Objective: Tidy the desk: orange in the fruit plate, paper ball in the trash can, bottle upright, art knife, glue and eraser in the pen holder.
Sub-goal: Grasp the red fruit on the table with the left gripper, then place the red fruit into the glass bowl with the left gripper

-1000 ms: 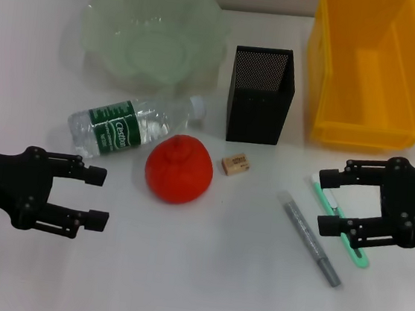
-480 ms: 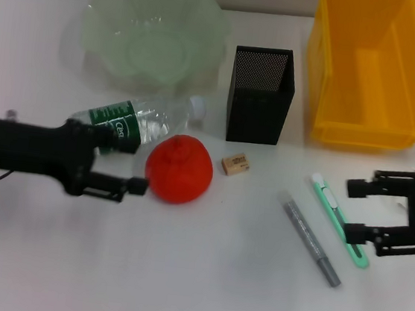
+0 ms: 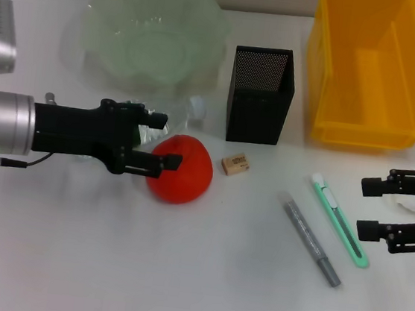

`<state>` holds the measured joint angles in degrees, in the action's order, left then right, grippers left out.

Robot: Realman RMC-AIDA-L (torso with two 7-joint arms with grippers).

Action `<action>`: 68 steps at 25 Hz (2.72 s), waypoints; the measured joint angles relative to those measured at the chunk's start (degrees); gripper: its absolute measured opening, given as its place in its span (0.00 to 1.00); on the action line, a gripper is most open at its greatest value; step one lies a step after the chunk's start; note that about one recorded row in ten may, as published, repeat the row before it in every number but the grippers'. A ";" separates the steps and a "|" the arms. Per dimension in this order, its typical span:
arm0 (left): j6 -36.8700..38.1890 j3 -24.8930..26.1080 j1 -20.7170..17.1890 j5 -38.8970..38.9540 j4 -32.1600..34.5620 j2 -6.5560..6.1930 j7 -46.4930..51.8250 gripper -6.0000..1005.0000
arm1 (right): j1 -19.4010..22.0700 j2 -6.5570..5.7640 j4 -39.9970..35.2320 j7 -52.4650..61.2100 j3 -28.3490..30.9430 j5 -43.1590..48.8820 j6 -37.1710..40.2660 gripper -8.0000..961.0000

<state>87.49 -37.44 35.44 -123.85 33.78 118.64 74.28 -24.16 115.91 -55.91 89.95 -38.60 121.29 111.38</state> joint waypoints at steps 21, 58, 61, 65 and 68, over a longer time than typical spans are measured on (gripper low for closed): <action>-11.48 -5.27 3.54 1.38 -8.12 0.30 -5.27 0.80 | -0.18 0.90 0.14 0.67 -0.02 0.00 -1.15 0.80; -27.40 -4.66 10.96 13.44 3.56 0.21 7.65 0.12 | -0.35 2.26 0.14 0.16 0.15 -0.45 -1.51 0.80; -35.07 -7.25 12.60 13.48 1.42 0.35 7.21 0.10 | -0.42 2.32 0.18 0.03 0.22 -0.45 -1.51 0.80; -39.49 -11.00 12.93 13.59 1.20 0.45 7.77 0.09 | -0.70 2.68 0.27 -0.34 0.43 -0.45 -1.89 0.80; -41.88 -13.46 12.80 15.06 1.24 0.47 8.49 0.07 | -0.83 2.93 -0.18 0.44 0.46 -0.45 -2.69 0.80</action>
<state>45.60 -50.90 48.23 -108.79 35.02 119.11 82.77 -24.99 118.84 -56.09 90.39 -38.14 120.84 108.68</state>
